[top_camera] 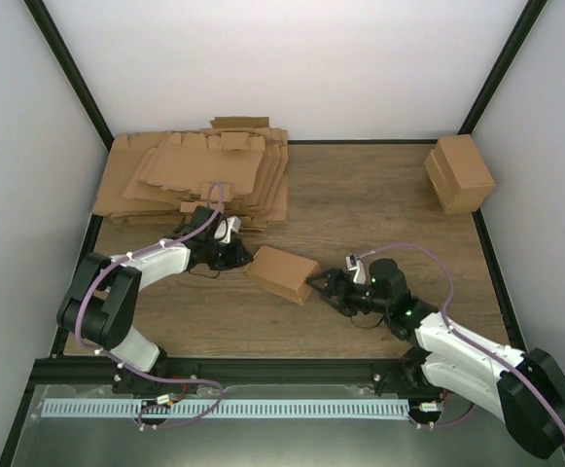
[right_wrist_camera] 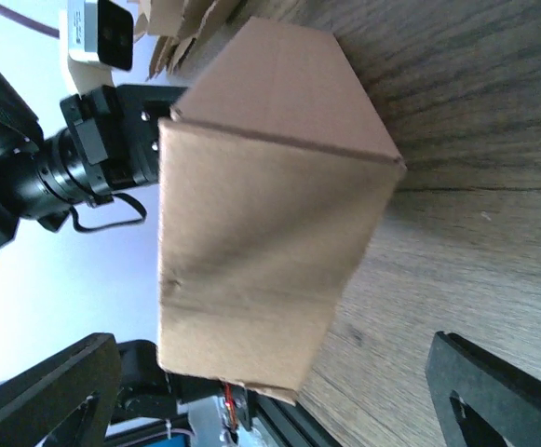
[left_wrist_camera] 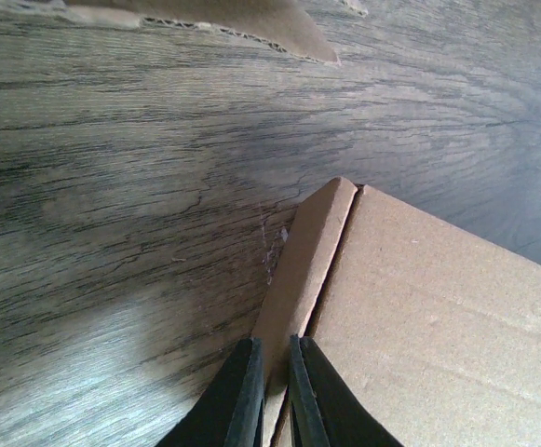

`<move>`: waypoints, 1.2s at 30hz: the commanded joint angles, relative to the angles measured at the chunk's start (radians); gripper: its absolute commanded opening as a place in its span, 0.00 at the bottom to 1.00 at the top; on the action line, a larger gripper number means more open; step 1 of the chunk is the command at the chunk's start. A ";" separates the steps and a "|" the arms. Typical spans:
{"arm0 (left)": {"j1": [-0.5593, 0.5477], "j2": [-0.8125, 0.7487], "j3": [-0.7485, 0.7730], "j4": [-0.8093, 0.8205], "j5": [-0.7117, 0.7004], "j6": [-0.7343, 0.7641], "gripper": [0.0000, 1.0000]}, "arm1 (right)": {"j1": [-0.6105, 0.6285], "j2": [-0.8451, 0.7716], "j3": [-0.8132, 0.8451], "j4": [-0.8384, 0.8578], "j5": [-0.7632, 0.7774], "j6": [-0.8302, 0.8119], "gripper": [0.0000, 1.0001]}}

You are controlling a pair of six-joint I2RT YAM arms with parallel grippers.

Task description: Fold the paper box

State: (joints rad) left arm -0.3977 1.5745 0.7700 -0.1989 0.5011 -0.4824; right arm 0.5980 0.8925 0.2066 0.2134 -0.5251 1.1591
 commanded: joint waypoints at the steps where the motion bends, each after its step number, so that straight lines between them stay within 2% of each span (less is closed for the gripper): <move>1: -0.004 0.027 -0.028 -0.070 -0.010 0.027 0.10 | -0.001 0.049 0.078 0.012 0.024 0.095 0.89; 6: -0.003 0.028 -0.027 -0.068 -0.003 0.028 0.10 | -0.001 0.134 0.159 -0.006 0.001 0.099 0.77; 16: -0.004 0.018 -0.029 -0.068 0.005 0.028 0.11 | 0.002 0.237 0.206 -0.025 -0.035 0.098 0.73; 20: -0.003 0.009 -0.028 -0.069 0.011 0.023 0.14 | 0.002 0.229 0.203 -0.027 -0.024 0.100 0.65; 22: -0.003 -0.007 -0.025 -0.072 0.022 0.017 0.24 | 0.001 0.219 0.206 -0.043 -0.002 0.097 0.60; 25: -0.004 -0.069 -0.023 -0.074 0.035 0.005 0.51 | -0.009 0.208 0.201 -0.028 0.022 0.094 0.53; 30: -0.006 -0.249 0.017 -0.161 -0.073 -0.010 0.75 | -0.088 0.229 0.209 -0.013 0.007 0.060 0.53; 33: -0.005 -0.350 0.053 -0.213 -0.113 -0.012 0.83 | -0.193 0.213 0.211 -0.012 -0.022 0.028 0.53; 36: -0.006 -0.409 0.059 -0.222 -0.105 -0.025 0.87 | -0.344 0.162 0.215 -0.042 -0.029 -0.023 0.53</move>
State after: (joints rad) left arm -0.4011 1.2308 0.8001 -0.3714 0.4263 -0.4961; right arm 0.4038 1.1114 0.3786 0.1829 -0.5446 1.2118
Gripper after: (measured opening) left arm 0.852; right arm 0.547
